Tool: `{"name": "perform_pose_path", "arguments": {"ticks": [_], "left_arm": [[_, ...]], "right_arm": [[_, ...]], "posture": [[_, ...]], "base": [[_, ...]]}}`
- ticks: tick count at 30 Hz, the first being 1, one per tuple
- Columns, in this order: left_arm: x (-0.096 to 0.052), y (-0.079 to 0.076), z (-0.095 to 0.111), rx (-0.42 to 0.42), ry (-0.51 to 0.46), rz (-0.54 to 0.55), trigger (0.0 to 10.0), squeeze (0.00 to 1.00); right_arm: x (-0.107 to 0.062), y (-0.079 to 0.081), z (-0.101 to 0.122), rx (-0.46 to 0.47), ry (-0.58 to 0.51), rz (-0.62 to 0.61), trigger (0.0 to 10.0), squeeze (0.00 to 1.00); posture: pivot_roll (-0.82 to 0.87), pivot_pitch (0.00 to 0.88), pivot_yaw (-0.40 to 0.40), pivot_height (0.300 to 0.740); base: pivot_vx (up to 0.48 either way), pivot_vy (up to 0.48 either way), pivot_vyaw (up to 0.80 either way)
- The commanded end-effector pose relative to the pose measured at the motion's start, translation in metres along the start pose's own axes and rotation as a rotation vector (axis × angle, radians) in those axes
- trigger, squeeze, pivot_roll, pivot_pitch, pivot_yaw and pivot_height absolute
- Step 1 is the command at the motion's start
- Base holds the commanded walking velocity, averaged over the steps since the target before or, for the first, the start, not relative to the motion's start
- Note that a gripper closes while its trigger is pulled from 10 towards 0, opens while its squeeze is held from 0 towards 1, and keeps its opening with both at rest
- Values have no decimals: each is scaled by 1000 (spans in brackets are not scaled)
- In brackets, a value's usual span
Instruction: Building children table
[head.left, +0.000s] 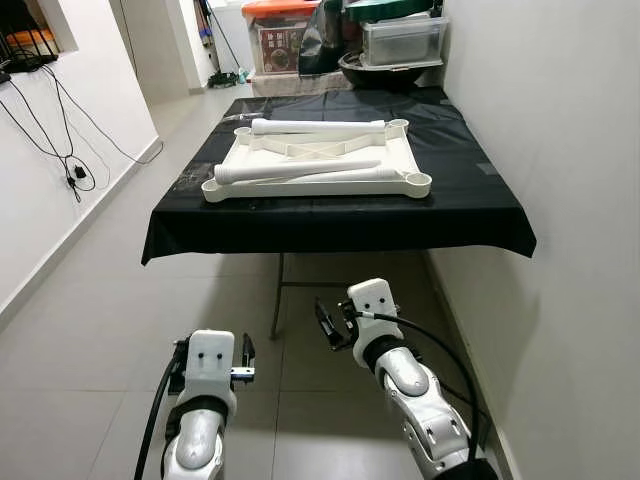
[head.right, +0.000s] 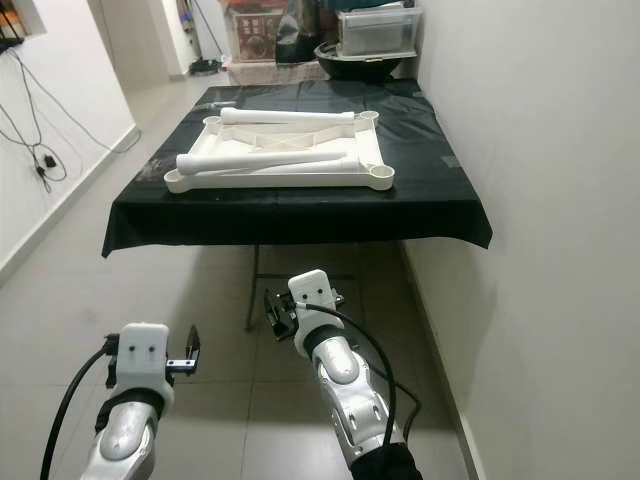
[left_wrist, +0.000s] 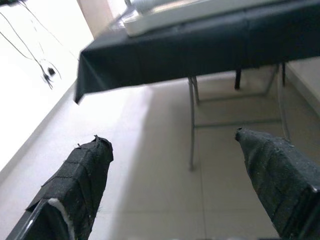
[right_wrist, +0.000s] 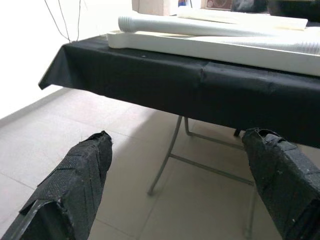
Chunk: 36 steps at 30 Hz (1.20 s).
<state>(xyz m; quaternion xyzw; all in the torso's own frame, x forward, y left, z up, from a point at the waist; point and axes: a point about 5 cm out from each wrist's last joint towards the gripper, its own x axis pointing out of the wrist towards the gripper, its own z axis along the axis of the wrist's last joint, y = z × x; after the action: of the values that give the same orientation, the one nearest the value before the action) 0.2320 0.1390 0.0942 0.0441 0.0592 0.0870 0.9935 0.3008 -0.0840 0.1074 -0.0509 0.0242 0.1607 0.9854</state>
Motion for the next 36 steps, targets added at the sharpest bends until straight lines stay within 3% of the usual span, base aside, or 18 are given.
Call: {"name": "perform_pose_path", "arguments": {"ticks": [1,8,20,36], "left_arm": [[-1,-5,5,-7,-30,-6,10000,0],[0,-8,2,1,-26,-16,10000,0],[1,-9,-3,-16,-2,-31,10000,0],[5,-10,0,-15,-17,-30,10000,0]], "right_arm": [[0,2,-1,29,-9,3,10000,0],[2,6,-7,33,8,9,10000,0],[1,8,-12,39,27,5,10000,0],[5,16,-10,47,16,72,10000,0]], "posture": [[-65,0,49,740],[-58,0,54,740],[-63,0,67,740],[-94,0,75,740]], "base": [[0,0,0],[0,0,0],[0,0,-776],[0,0,0]]}}
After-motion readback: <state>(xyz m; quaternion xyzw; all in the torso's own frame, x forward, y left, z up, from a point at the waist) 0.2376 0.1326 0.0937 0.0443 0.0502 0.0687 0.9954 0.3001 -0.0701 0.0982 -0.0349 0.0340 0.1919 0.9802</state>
